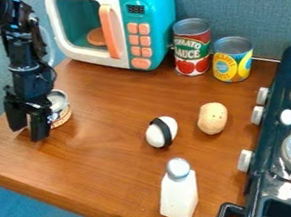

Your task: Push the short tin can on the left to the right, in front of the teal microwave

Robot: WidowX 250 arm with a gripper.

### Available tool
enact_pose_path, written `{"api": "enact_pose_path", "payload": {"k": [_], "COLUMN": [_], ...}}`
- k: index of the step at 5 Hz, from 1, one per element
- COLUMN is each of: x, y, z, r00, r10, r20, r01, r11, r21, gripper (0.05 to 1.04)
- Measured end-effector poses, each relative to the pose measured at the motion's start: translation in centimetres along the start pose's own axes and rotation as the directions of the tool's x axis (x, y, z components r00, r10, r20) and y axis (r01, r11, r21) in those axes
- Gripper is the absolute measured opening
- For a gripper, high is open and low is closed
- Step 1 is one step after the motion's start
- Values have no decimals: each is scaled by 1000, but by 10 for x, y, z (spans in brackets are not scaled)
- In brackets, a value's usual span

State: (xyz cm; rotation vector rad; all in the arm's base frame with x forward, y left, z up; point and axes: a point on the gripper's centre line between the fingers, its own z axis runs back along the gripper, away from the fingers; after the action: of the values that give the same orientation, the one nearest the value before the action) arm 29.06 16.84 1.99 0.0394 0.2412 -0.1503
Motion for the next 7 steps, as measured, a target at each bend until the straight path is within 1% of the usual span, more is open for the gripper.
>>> {"api": "enact_pose_path", "payload": {"k": [1,2,3,4,5,6,7], "x": [19,46,58,59,48,32,18], "y": [-4,-5,2,3,-4,-10,-20], "z": [3,14,17,19,12,24,58], "r00": [999,994,992,992,995,995,985], "r10": [-31,-40,-29,-23,-23,-18,-51], "r20": [21,97,119,123,100,102,162], "r01": [31,40,28,22,23,17,52], "r11": [999,999,1000,1000,1000,1000,999], "r21": [17,-1,9,11,2,11,-6], "gripper": [1001,1001,1001,1001,1001,1001,1001]}}
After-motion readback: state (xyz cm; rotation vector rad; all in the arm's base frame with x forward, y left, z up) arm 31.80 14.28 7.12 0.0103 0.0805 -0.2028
